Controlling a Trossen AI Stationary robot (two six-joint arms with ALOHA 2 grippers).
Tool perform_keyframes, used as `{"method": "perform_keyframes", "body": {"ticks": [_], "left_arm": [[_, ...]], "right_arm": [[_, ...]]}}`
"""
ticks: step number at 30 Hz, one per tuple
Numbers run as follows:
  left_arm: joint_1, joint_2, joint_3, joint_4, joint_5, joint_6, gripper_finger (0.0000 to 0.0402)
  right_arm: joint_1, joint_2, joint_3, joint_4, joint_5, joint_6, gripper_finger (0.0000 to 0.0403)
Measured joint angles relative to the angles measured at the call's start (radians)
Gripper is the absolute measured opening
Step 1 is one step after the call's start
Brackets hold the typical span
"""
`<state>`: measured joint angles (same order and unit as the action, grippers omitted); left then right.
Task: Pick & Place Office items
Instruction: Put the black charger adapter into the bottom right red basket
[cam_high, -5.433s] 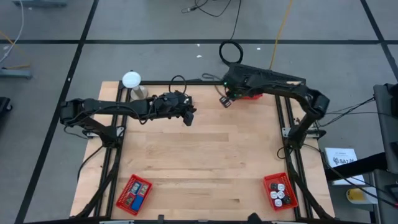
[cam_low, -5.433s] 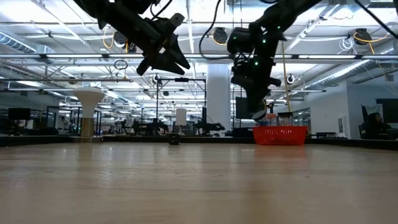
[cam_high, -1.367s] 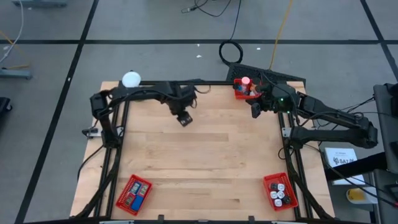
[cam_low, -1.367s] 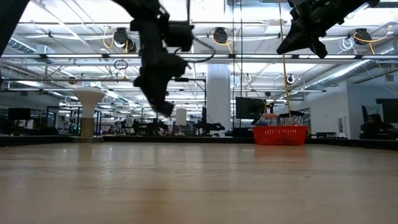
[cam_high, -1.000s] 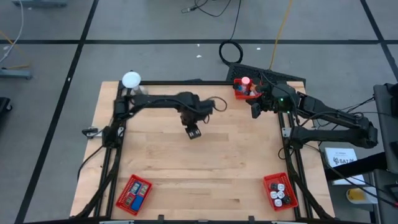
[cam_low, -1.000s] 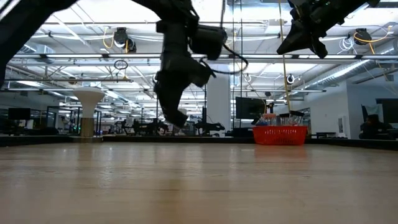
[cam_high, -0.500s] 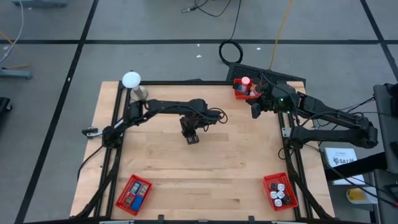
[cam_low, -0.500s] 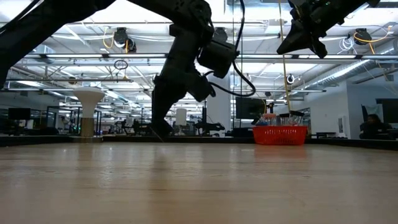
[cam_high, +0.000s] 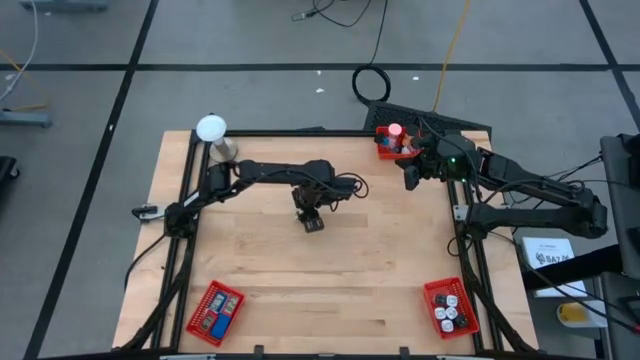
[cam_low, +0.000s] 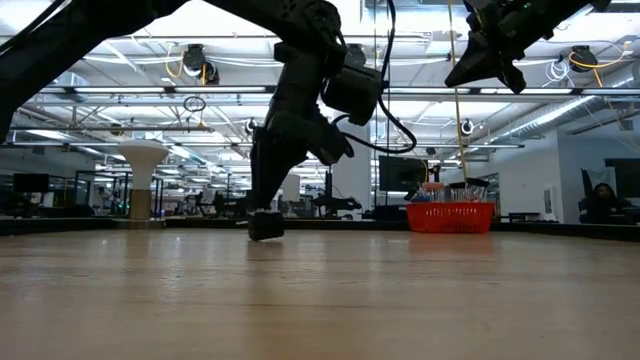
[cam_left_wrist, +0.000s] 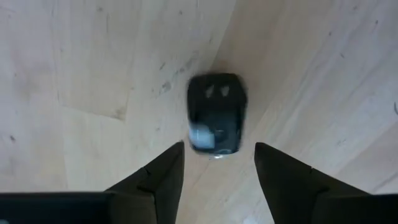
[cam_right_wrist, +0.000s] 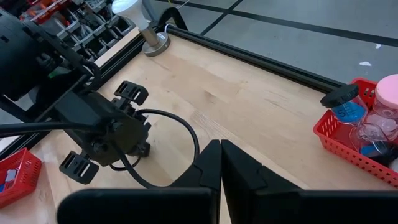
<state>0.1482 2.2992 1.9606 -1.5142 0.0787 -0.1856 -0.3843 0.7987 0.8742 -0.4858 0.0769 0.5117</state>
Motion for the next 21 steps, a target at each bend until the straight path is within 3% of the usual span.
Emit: {"method": "perform_keyframes", "body": {"ticks": [8,14,17,21], "left_arm": [[0.001,-0.015,0.0,-0.027,-0.048,0.024,0.0214],[0.006,-0.175,-0.029,0.013,-0.13,0.002,0.0185],[-0.011,-0.331,-0.165,0.175,-0.133,0.005,0.0156],[-0.016,-0.553,-0.481,0.382,-0.092,-0.018,0.0117]], "right_arm": [[0.0,0.0,0.0,0.0,0.0,-0.001,0.0],[0.0,0.0,0.0,0.0,0.0,-0.003,0.0],[0.0,0.0,0.0,0.0,0.0,-0.004,0.0],[0.001,0.0,0.0,0.0,-0.003,-0.004,0.0]]}}
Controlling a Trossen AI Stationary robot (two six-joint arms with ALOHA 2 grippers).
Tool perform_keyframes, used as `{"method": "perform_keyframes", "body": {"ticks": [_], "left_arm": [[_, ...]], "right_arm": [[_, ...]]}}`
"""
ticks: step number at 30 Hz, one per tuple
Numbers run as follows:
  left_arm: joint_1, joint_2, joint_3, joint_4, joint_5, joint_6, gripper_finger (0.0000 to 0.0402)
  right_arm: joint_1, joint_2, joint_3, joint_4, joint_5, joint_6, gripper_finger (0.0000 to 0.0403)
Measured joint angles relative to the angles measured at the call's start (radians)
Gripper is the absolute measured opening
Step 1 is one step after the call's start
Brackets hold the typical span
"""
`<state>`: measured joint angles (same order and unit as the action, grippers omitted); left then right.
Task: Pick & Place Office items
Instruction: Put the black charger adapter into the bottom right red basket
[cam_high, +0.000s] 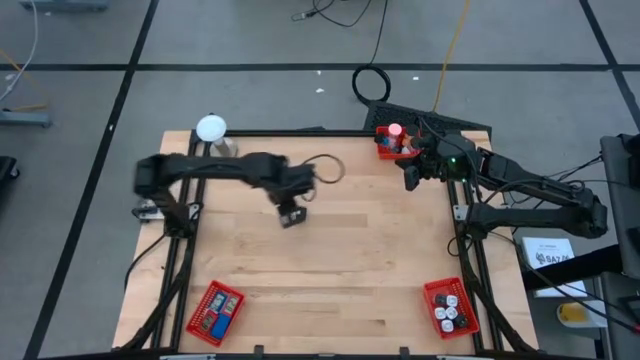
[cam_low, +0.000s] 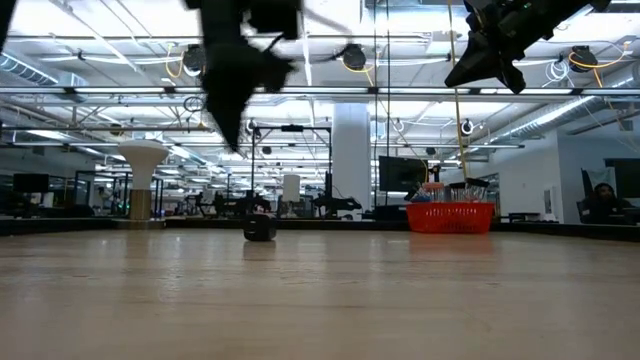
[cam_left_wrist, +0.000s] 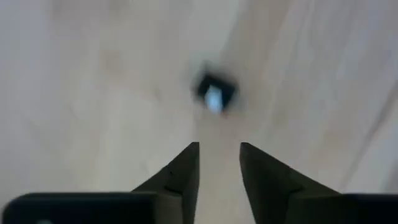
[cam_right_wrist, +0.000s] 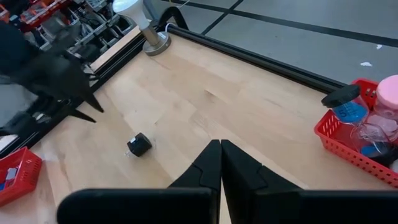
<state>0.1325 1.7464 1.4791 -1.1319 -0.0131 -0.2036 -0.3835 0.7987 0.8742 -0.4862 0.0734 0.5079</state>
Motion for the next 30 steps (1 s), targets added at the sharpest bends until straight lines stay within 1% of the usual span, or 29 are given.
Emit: {"method": "perform_keyframes", "body": {"ticks": [1,3,6,8,10,12,14,17,20,23,24,27,30], "left_arm": [[0.002,-0.047,-0.09,0.052,0.023,-0.026,0.0107],[0.003,-0.125,-0.268,0.171,0.037,-0.079,0.0088],[0.001,-0.179,-0.481,0.435,0.043,-0.155,0.0059],[0.0,-0.179,-0.571,0.596,0.042,-0.2,0.004],[-0.006,-0.166,-0.62,0.746,0.03,-0.23,0.0024],[-0.011,-0.144,-0.632,0.858,0.012,-0.255,0.0009],[-0.01,-0.118,-0.629,0.914,0.012,-0.274,0.0003],[-0.013,-0.081,-0.6,1.042,0.061,-0.289,0.0009],[-0.026,-0.06,-0.553,1.117,0.1,-0.265,0.001],[-0.03,-0.064,-0.483,1.075,0.103,-0.194,0.0008],[-0.024,-0.074,-0.454,1.038,0.102,-0.171,0.0009],[-0.001,-0.096,-0.357,0.846,0.099,-0.103,0.0027],[0.016,-0.091,-0.283,0.638,0.067,-0.034,0.0065]], "right_arm": [[0.003,0.0,0.0,0.0,0.0,0.0,0.0],[0.011,0.0,0.0,0.002,0.002,0.0,0.0],[0.02,0.0,0.0,0.012,0.004,-0.008,0.0],[0.02,0.0,0.0,0.029,0.004,-0.007,0.0],[0.02,0.0,0.0,0.043,0.004,-0.007,0.0],[0.019,0.0,0.0,0.065,0.004,-0.013,0.0],[0.019,0.0,0.0,0.078,0.003,-0.017,0.0],[0.019,0.0,0.0,0.077,0.003,-0.019,0.0],[0.019,0.0,0.0,0.078,0.003,-0.019,0.0],[0.019,0.0,0.0,0.079,0.004,-0.019,0.0],[0.019,0.0,0.0,0.079,0.003,-0.021,0.0],[0.019,0.0,0.0,0.078,0.003,-0.022,0.0],[0.019,0.0,0.0,0.078,0.0,-0.019,0.0]]}}
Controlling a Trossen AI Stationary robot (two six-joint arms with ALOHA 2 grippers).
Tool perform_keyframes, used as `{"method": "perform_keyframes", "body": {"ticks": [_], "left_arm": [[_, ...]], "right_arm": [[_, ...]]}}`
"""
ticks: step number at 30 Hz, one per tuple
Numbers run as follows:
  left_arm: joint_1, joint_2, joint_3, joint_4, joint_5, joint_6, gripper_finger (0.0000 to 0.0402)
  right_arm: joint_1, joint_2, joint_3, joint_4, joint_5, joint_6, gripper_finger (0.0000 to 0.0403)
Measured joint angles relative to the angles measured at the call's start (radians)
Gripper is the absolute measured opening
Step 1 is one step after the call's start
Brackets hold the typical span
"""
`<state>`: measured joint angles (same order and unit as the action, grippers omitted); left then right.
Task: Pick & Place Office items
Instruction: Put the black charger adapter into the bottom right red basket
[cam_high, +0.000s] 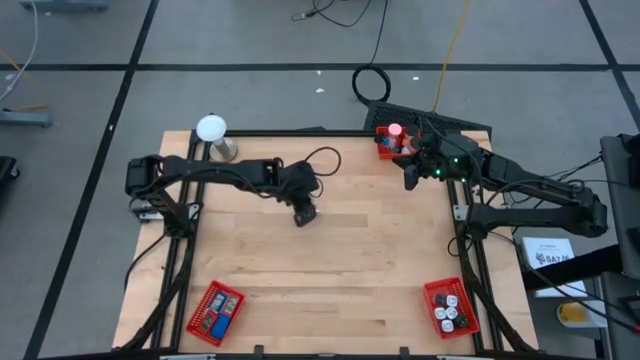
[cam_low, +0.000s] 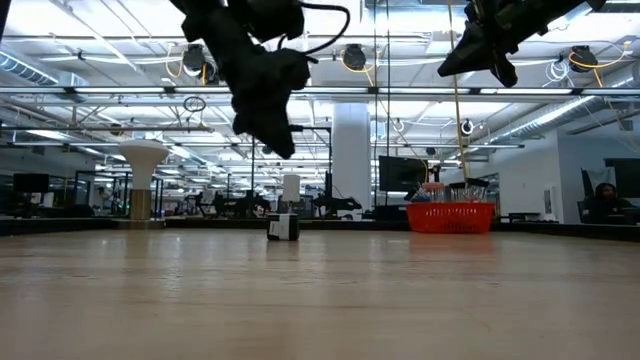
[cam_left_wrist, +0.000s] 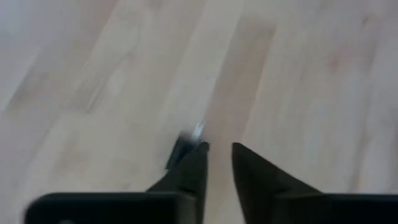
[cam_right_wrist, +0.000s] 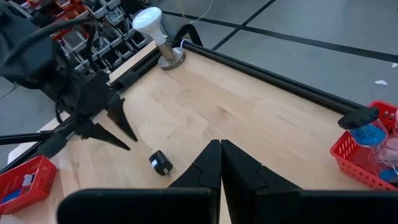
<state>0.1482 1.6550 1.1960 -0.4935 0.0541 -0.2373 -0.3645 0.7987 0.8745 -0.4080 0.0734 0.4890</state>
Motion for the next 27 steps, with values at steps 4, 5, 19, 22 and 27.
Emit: {"method": "perform_keyframes", "body": {"ticks": [4,5,19,22,27], "left_arm": [[0.01,0.003,-0.005,-0.049,-0.026,0.074,0.0138],[0.016,0.003,-0.017,-0.053,-0.02,0.091,0.0158],[0.034,0.004,-0.276,0.318,0.02,0.263,0.0288],[0.034,0.018,-0.29,0.331,0.019,0.288,0.0278],[0.034,0.063,-0.293,0.373,0.024,0.293,0.0259]], "right_arm": [[0.0,0.0,0.0,0.0,0.0,0.003,0.0],[0.0,0.0,0.0,-0.001,-0.001,0.003,0.0],[0.0,0.0,0.0,0.0,-0.024,-0.011,0.0],[0.0,0.0,0.0,0.0,-0.024,-0.012,0.0],[0.0,0.0,0.0,0.001,-0.024,-0.015,0.0]]}}
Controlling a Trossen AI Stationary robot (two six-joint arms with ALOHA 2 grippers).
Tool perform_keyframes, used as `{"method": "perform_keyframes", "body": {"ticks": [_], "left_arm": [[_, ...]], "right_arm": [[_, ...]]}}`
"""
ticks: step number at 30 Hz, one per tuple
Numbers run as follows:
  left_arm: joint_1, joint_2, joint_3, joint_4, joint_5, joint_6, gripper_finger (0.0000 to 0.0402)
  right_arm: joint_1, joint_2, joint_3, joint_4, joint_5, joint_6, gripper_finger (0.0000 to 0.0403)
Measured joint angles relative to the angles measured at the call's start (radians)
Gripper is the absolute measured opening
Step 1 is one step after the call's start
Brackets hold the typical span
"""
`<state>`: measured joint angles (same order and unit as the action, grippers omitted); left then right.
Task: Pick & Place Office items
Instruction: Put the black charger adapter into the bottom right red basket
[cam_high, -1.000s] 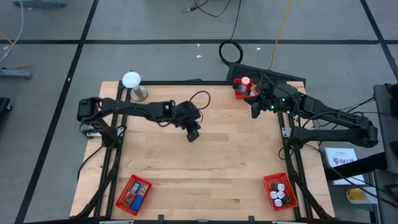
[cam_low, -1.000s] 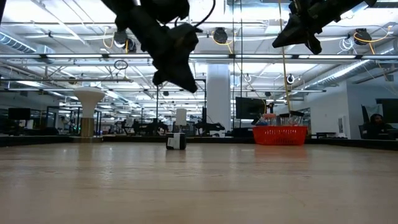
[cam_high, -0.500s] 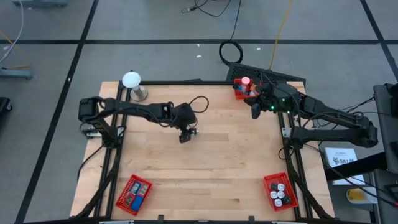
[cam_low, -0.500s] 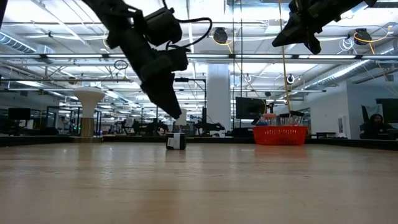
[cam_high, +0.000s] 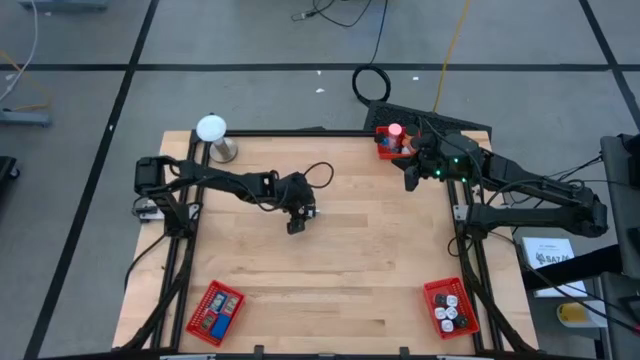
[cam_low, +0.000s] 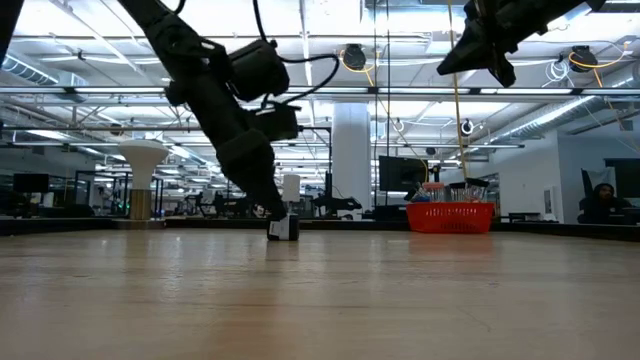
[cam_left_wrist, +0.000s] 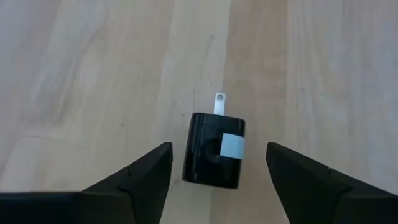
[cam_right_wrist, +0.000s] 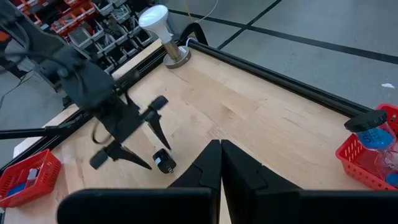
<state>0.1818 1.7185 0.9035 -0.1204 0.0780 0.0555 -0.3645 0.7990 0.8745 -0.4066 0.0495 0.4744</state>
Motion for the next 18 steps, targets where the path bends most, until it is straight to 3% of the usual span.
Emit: {"method": "perform_keyframes", "body": {"ticks": [6,12,15,18], "left_arm": [[0.0,0.043,0.0,0.017,0.001,-0.013,0.0224],[0.001,0.033,0.0,0.02,-0.005,-0.043,0.014],[0.0,0.002,0.0,0.111,0.0,-0.097,0.014],[-0.026,-0.014,0.001,0.301,-0.005,-0.158,0.014]], "right_arm": [[0.0,0.0,0.0,0.026,0.001,0.0,0.0],[0.0,0.0,0.0,0.024,-0.002,0.023,0.0],[0.0,0.0,0.0,-0.001,-0.004,0.103,0.0],[0.008,0.015,0.0,-0.012,-0.003,0.21,0.0008]]}}
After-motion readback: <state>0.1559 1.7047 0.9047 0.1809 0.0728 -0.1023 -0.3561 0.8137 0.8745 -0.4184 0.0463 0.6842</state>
